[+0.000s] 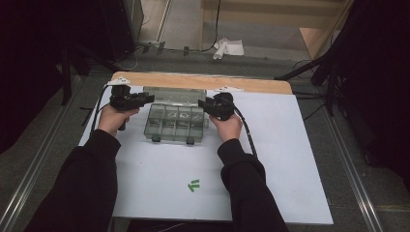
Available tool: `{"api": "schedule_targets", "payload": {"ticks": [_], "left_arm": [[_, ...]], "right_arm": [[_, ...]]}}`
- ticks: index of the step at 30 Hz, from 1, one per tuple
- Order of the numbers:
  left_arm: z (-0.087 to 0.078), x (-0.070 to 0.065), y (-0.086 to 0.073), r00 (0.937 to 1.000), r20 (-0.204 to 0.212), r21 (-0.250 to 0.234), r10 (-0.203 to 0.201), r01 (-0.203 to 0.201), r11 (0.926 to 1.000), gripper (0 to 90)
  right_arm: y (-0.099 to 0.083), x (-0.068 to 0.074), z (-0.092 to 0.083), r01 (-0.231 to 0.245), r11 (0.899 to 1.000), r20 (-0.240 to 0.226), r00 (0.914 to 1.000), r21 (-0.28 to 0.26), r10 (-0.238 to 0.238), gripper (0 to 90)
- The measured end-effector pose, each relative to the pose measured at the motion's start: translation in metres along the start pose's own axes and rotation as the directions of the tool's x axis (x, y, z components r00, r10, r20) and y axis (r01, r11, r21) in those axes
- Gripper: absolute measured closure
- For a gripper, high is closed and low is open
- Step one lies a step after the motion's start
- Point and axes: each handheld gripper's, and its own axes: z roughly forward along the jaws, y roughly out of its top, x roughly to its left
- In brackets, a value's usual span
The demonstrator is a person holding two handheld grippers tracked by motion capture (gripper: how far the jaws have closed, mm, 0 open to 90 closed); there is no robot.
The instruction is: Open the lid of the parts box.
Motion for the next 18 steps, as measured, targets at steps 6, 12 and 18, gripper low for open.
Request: {"api": "schedule_targets", "payload": {"ticks": [6, 12, 18], "left_arm": [[0.003, -0.002, -0.001, 0.9996, -0.028, 0.004, 0.003, -0.003, 1.0000, 60.2], [0.008, -0.003, -0.003, 0.9980, -0.063, -0.006, 0.006, -0.007, 1.0000, 60.2], [0.017, 0.000, -0.007, 0.9965, -0.084, 0.009, 0.005, -0.004, 1.0000, 60.2]], "right_arm": [[-0.001, -0.002, 0.004, -0.004, 1.000, 0.001, 1.0000, 0.010, 0.004, 60.8], [-0.001, -0.004, 0.007, -0.017, 1.000, 0.005, 0.9998, 0.005, 0.017, 61.6], [-0.002, -0.006, 0.011, -0.021, 1.000, 0.008, 0.9998, 0.008, 0.020, 62.8]]}}
